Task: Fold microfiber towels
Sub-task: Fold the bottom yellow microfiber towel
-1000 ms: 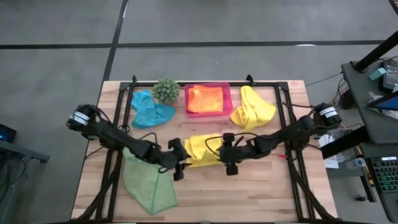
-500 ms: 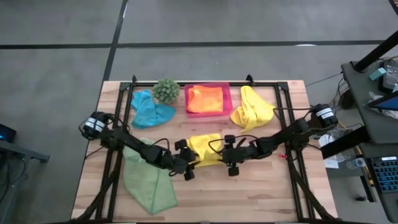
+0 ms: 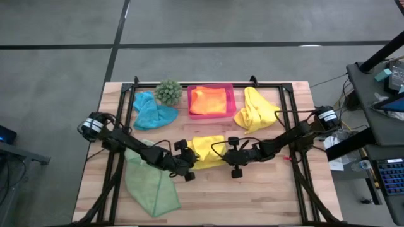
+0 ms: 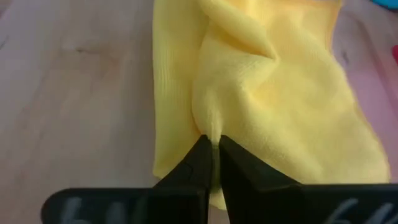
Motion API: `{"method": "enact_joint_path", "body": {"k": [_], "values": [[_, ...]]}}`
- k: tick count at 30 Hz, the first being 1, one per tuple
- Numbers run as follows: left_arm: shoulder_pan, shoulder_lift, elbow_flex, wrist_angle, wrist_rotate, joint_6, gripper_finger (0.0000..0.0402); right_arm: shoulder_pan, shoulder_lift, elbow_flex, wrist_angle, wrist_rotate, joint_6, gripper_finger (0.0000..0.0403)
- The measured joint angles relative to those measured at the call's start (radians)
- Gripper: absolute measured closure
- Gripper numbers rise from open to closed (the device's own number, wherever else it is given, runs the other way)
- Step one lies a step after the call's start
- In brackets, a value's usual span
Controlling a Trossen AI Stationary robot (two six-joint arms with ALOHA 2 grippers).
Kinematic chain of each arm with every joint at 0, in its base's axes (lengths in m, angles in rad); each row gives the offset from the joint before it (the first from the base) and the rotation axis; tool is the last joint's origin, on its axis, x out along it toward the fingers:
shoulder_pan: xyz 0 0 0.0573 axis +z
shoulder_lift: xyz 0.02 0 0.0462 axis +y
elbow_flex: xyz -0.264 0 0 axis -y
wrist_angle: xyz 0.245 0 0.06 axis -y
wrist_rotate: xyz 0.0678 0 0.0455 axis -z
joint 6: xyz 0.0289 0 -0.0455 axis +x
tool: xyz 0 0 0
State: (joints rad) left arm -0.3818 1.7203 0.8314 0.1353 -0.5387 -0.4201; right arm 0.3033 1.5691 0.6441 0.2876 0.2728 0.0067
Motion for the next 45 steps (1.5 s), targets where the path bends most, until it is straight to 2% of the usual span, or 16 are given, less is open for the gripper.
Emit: {"method": "enact_joint_path", "body": {"k": [3,6,13,18,25,31,38,45], "values": [[-0.006,-0.052,0.0,-0.105,0.006,-0.026,0.0398,0.011,-0.027,0.0,-0.032,0.0,0.001,0.0391],[-0.009,-0.095,-0.002,-0.172,0.092,-0.027,0.04,0.02,-0.045,0.0,-0.056,0.004,0.007,0.0393],[-0.02,-0.099,-0.012,-0.181,0.311,-0.025,0.04,0.038,-0.043,0.0,-0.064,0.015,0.036,0.0394],[-0.024,-0.061,-0.022,-0.158,0.344,-0.098,0.0381,0.039,-0.033,-0.002,-0.069,-0.027,0.061,0.0389],[-0.029,-0.051,-0.02,-0.155,0.36,-0.124,0.0302,0.042,-0.044,-0.002,-0.076,-0.046,0.079,0.0332],[-0.032,-0.075,-0.019,-0.154,0.448,-0.15,0.0254,0.054,-0.078,-0.002,-0.105,-0.046,0.084,0.0269],[-0.032,-0.107,-0.014,-0.181,0.508,-0.176,0.0242,0.052,-0.154,-0.002,-0.207,-0.045,0.122,0.0228],[-0.032,-0.158,-0.015,-0.221,0.511,-0.177,0.0242,0.053,-0.218,-0.006,-0.238,-0.044,0.134,0.0226]]}}
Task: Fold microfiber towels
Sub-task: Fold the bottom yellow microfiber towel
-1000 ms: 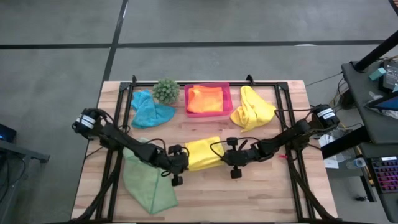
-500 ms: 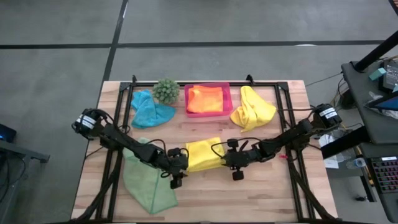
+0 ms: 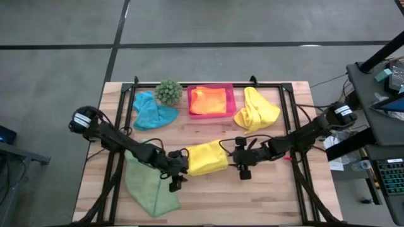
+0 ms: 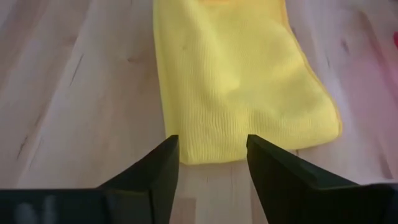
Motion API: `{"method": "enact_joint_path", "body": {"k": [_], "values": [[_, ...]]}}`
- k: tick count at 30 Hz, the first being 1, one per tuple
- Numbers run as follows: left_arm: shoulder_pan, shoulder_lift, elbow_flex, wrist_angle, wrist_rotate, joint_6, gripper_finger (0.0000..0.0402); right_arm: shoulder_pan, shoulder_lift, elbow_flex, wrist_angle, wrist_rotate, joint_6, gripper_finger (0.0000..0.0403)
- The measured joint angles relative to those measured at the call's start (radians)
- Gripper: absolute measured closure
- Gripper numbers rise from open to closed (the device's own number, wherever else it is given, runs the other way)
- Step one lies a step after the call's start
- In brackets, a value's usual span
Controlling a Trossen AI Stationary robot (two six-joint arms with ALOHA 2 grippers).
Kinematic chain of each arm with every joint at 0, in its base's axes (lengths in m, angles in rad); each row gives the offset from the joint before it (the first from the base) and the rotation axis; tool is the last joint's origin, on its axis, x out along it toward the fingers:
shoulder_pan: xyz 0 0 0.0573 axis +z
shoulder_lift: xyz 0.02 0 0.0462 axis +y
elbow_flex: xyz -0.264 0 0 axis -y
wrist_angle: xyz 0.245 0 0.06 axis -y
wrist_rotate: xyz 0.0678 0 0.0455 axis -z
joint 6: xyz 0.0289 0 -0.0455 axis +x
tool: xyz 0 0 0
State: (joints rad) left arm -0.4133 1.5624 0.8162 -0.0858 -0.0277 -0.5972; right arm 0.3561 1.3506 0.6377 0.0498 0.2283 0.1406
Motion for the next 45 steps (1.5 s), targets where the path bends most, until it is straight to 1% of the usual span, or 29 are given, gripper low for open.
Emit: {"method": "enact_joint_path", "body": {"k": [4,6,7,10,12,16,20,24,29,31,34,37,40,41,45], "values": [[0.002,-0.06,0.0,-0.017,-0.001,0.0,0.0242,0.0,-0.025,-0.003,0.0,0.004,-0.001,0.0232],[0.007,-0.086,0.0,-0.01,-0.02,0.0,0.0242,0.0,-0.034,-0.005,-0.003,0.008,-0.001,0.0235],[0.009,-0.1,-0.004,-0.013,-0.049,0.001,0.0242,0.0,-0.037,-0.005,0.003,0.009,-0.001,0.0236],[0.026,-0.119,-0.005,-0.016,-0.182,0.005,0.0242,0.0,-0.04,-0.005,0.014,0.032,-0.001,0.0239],[0.042,-0.125,-0.017,-0.045,-0.266,0.001,0.0242,0.0,-0.036,-0.005,0.033,0.047,-0.002,0.0241],[0.089,-0.095,-0.04,-0.059,-0.37,-0.043,0.0242,-0.001,-0.012,-0.005,0.066,0.061,-0.002,0.0241],[0.123,-0.024,-0.035,-0.045,-0.381,-0.034,0.0242,-0.001,0.011,-0.006,0.093,0.061,-0.002,0.0239],[0.141,0.046,-0.031,0.015,-0.381,-0.018,0.0242,-0.001,0.021,-0.006,0.106,0.062,-0.002,0.0238],[0.146,0.101,-0.031,0.059,-0.432,-0.023,0.0244,-0.001,0.028,-0.006,0.119,0.066,-0.002,0.0242],[0.146,0.104,-0.03,0.076,-0.437,-0.023,0.0254,-0.001,0.028,-0.007,0.119,0.072,-0.002,0.0243],[0.146,0.104,-0.03,0.071,-0.439,-0.023,0.0283,-0.001,0.032,-0.006,0.121,0.095,-0.002,0.0242],[0.146,0.104,-0.032,0.069,-0.443,-0.023,0.0326,-0.001,0.04,-0.006,0.133,0.1,-0.002,0.0241],[0.146,0.104,-0.033,0.069,-0.45,-0.018,0.038,-0.001,0.041,-0.006,0.135,0.114,-0.004,0.0244],[0.146,0.104,-0.033,0.069,-0.455,-0.018,0.039,-0.001,0.041,-0.006,0.136,0.115,-0.006,0.0245],[0.146,0.089,-0.021,0.074,-0.479,0.008,0.0398,-0.001,0.041,-0.006,0.139,0.116,-0.008,0.0248]]}}
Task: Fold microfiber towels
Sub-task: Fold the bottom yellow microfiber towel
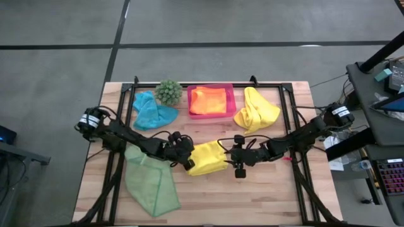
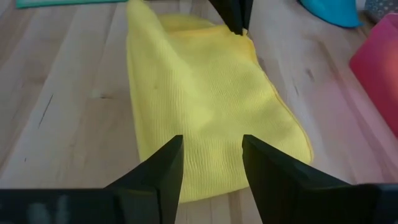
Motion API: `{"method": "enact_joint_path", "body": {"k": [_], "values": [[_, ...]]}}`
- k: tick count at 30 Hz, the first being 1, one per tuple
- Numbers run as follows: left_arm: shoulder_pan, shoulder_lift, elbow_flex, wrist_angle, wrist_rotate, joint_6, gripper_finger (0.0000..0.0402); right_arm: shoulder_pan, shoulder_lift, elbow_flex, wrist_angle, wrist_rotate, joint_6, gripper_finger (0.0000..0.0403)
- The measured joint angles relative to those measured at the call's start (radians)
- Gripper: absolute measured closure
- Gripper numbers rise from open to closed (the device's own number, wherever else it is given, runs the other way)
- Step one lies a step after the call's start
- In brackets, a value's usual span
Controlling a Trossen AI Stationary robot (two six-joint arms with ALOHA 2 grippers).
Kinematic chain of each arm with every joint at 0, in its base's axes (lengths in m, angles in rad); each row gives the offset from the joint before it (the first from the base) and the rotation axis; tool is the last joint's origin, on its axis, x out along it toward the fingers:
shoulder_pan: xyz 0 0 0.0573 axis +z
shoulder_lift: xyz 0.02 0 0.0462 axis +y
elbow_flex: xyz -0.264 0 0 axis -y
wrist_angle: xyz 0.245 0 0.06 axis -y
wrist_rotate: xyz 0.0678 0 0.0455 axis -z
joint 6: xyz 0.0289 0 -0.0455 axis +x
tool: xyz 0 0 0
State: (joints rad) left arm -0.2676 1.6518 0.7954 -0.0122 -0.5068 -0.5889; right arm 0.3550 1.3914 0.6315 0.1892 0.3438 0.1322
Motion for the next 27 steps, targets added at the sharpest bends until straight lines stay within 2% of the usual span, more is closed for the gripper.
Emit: {"method": "enact_joint_path", "body": {"k": [12,21,27], "values": [[-0.004,-0.07,0.069,0.005,0.035,0.054,0.0401,0.0,0.015,0.0,0.031,-0.001,-0.014,0.025],[-0.043,-0.078,0.094,0.02,0.069,0.108,0.0401,-0.047,0.026,0.003,0.285,-0.007,-0.148,0.0251],[-0.062,-0.078,0.094,0.105,0.07,0.172,0.0401,-0.107,0.027,0.021,0.302,-0.117,-0.183,0.0252]]}}
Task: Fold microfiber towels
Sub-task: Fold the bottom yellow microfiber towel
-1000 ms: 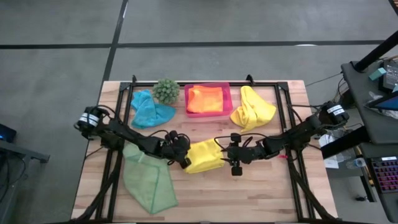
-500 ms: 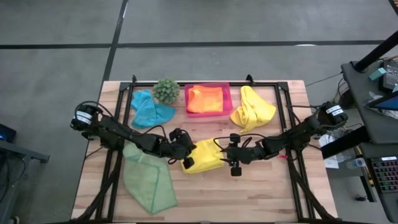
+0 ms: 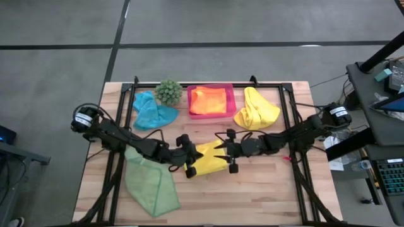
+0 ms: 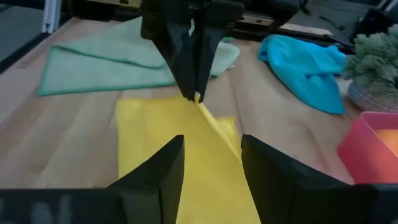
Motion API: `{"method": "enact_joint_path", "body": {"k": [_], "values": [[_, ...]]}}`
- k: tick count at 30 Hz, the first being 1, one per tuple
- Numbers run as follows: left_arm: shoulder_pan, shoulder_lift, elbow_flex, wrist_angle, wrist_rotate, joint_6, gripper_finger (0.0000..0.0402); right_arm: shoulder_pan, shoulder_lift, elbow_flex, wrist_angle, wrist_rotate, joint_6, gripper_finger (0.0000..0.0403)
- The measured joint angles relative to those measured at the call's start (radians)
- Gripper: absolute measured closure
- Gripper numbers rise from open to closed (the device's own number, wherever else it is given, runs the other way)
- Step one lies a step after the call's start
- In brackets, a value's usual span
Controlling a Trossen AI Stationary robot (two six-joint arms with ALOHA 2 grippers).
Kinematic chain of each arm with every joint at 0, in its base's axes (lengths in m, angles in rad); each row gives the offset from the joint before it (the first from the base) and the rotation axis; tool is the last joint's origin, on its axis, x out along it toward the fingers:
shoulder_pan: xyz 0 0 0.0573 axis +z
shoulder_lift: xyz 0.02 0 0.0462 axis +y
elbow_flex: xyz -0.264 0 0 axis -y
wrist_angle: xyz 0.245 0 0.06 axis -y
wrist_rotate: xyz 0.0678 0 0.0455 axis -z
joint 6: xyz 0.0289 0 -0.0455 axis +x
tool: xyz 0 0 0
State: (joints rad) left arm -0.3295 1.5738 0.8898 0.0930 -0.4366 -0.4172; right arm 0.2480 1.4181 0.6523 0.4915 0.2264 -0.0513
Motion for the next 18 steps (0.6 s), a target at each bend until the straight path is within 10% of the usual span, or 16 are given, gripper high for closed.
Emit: {"method": "enact_joint_path", "body": {"k": [18], "values": [[-0.001,0.0,0.0,0.079,-0.001,0.04,0.0402,-0.007,0.119,0.025,0.142,-0.025,-0.106,0.0252]]}}
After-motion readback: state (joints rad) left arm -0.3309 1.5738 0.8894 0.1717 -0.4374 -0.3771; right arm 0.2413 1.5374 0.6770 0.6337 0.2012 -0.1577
